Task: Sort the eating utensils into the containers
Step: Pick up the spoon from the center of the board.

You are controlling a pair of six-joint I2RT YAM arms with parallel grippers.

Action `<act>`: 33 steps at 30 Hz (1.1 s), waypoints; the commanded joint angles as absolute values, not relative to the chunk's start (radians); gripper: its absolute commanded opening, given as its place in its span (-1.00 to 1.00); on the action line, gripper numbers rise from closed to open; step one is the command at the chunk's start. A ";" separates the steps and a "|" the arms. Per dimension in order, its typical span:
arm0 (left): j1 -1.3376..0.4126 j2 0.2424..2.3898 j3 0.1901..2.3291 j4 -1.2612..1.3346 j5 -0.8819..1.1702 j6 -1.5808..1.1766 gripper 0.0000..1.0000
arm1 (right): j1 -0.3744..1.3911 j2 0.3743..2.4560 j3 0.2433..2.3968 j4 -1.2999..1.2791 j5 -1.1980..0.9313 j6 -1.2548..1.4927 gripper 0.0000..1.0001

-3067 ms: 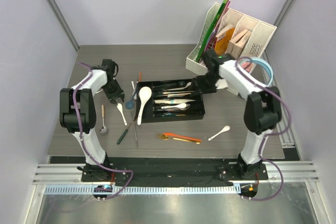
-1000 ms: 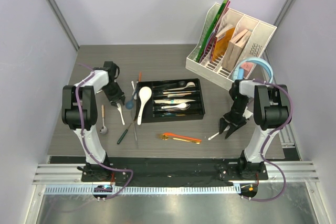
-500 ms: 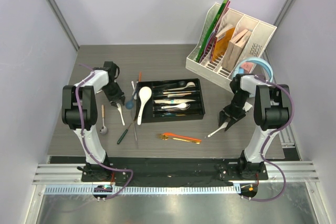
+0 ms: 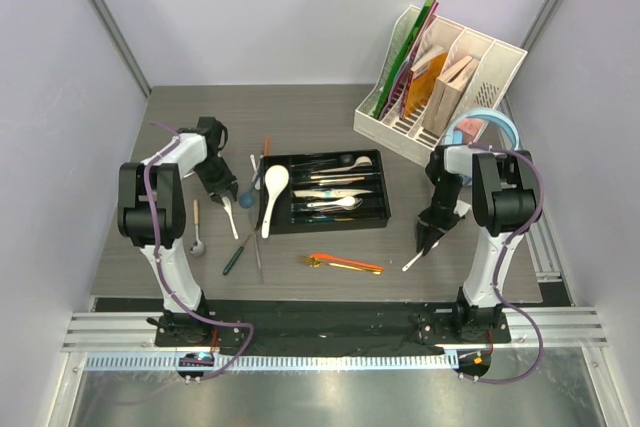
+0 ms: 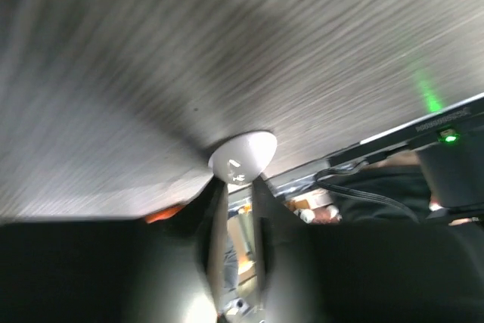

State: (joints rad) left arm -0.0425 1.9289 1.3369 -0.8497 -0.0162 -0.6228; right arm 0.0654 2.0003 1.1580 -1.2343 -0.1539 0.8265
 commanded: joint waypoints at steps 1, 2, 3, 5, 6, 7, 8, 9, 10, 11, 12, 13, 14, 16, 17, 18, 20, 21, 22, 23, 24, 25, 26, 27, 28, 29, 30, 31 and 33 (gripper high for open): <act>-0.037 1.902 1.361 -0.871 -0.037 -0.612 -0.27 | 0.086 2.063 1.149 -1.121 -0.081 0.810 -0.76; -0.037 1.902 1.361 -0.874 -0.038 -0.612 -0.27 | 0.087 2.066 1.147 -1.120 -0.077 0.808 -0.83; -0.037 1.901 1.359 -0.873 -0.038 -0.611 -0.27 | 0.089 2.068 1.147 -1.117 -0.068 0.808 -0.90; -0.035 1.898 1.358 -0.873 -0.040 -0.611 -0.27 | 0.090 2.071 1.146 -1.117 -0.057 0.802 -0.98; -0.037 1.896 1.359 -0.874 -0.038 -0.611 -0.26 | 0.089 2.068 1.146 -1.118 -0.046 0.801 -0.98; -0.035 1.899 1.359 -0.874 -0.034 -0.611 -0.27 | 0.089 2.065 1.147 -1.123 -0.040 0.799 -0.98; -0.037 1.899 1.361 -0.873 -0.034 -0.612 -0.27 | 0.090 2.051 1.150 -1.124 -0.034 0.798 -0.98; -0.035 1.901 1.362 -0.876 -0.034 -0.612 -0.27 | 0.091 2.040 1.154 -1.130 -0.019 0.798 -0.98; -0.037 1.901 1.364 -0.877 -0.037 -0.612 -0.26 | 0.091 2.028 1.157 -1.146 -0.012 0.796 -0.98; -0.037 1.901 1.364 -0.874 -0.034 -0.612 -0.27 | 0.089 2.011 1.164 -1.155 -0.008 0.796 -0.98; -0.037 1.902 1.364 -0.874 -0.034 -0.612 -0.27 | 0.090 1.976 1.169 -1.161 -0.003 0.796 -0.98; -0.035 1.904 1.364 -0.874 -0.034 -0.612 -0.27 | 0.089 1.956 1.170 -1.169 -0.003 0.795 -0.98; -0.037 1.905 1.362 -0.873 -0.032 -0.614 -0.26 | 0.090 1.942 1.177 -1.172 -0.003 0.798 -0.98; -0.037 1.910 1.361 -0.870 -0.028 -0.614 -0.27 | 0.089 1.910 1.184 -1.172 -0.003 0.798 -0.98; -0.035 1.914 1.361 -0.870 -0.022 -0.615 -0.27 | 0.090 1.904 1.186 -1.169 -0.003 0.798 -0.98; -0.037 1.919 1.364 -0.868 -0.018 -0.615 -0.27 | 0.089 1.893 1.187 -1.164 -0.003 0.795 -0.98; -0.035 1.922 1.365 -0.871 -0.017 -0.617 -0.27 | 0.092 1.881 1.189 -1.157 -0.003 0.788 -0.98; -0.037 1.921 1.365 -0.871 -0.017 -0.617 -0.27 | 0.095 1.872 1.184 -1.137 -0.003 0.787 -0.98; -0.037 1.921 1.365 -0.870 -0.017 -0.615 -0.27 | 0.095 1.855 1.168 -1.126 0.029 0.782 -0.98; -0.037 1.921 1.365 -0.871 -0.017 -0.615 -0.27 | 0.094 1.850 1.163 -1.121 0.020 0.781 -0.98; -0.037 1.921 1.368 -0.874 -0.020 -0.615 -0.27 | 0.095 1.845 1.155 -1.115 0.014 0.773 -0.98; -0.037 1.921 1.365 -0.874 -0.021 -0.615 -0.27 | 0.097 1.839 1.144 -1.115 0.014 0.769 -0.98; -0.035 1.919 1.364 -0.873 -0.021 -0.615 -0.27 | 0.097 1.836 1.140 -1.114 -0.027 0.765 -0.98; -0.037 1.919 1.365 -0.873 -0.020 -0.615 -0.27 | 0.095 1.829 1.137 -1.115 -0.028 0.761 -0.98; -0.037 1.919 1.362 -0.871 -0.020 -0.615 -0.27 | 0.095 1.812 1.137 -1.117 -0.028 0.758 -0.98; -0.037 1.919 1.362 -0.871 -0.018 -0.615 -0.27 | 0.095 1.803 1.140 -1.118 -0.035 0.756 -0.98; -0.037 1.922 1.362 -0.871 -0.018 -0.615 -0.27 | 0.097 1.796 1.143 -1.127 -0.043 0.755 -0.98; -0.037 1.921 1.362 -0.870 -0.017 -0.617 -0.27 | 0.095 1.790 1.150 -1.132 -0.051 0.756 -0.98; -0.037 1.922 1.362 -0.870 -0.017 -0.617 -0.26 | 0.095 1.767 1.160 -1.140 -0.077 0.756 -0.98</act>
